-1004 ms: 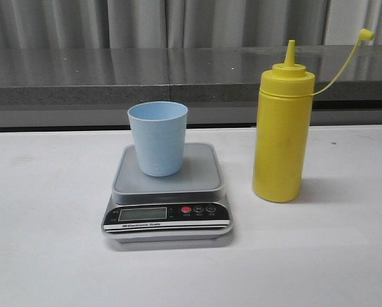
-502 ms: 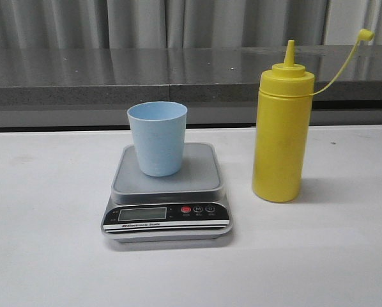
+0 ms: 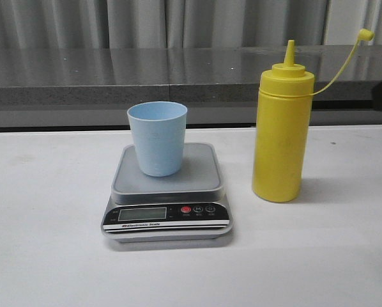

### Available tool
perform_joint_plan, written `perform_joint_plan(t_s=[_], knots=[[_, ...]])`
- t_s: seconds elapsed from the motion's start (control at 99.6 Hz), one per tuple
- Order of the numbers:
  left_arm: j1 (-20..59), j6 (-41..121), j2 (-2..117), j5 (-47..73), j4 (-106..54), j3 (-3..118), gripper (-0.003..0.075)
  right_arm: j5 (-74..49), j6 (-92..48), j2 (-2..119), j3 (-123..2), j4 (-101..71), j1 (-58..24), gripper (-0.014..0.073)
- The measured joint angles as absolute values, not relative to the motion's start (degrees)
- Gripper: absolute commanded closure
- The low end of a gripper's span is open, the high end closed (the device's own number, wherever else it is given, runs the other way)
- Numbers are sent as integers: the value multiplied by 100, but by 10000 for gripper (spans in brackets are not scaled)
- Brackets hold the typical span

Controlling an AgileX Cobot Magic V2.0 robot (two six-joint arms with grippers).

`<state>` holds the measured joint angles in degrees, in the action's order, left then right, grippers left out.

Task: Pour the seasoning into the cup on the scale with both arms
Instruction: 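Move the right gripper toward the yellow squeeze bottle, then close the right gripper around the yellow bottle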

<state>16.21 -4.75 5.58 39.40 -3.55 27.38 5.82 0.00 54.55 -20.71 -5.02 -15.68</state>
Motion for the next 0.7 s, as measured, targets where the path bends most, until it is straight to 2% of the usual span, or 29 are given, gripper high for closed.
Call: perform_joint_plan(t_s=[0.191, 0.432, 0.703], knots=[[1621, -475, 558, 3940, -355, 2738, 740, 1460, 0, 6182, -2071, 0, -1974, -20], [1621, -475, 558, 3940, -355, 2738, 740, 2823, 0, 7323, -2127, 395, -2076, -20], [1621, -475, 558, 3940, -355, 2738, 740, 3472, 286, 8548, -2544, 420, -2076, -20]])
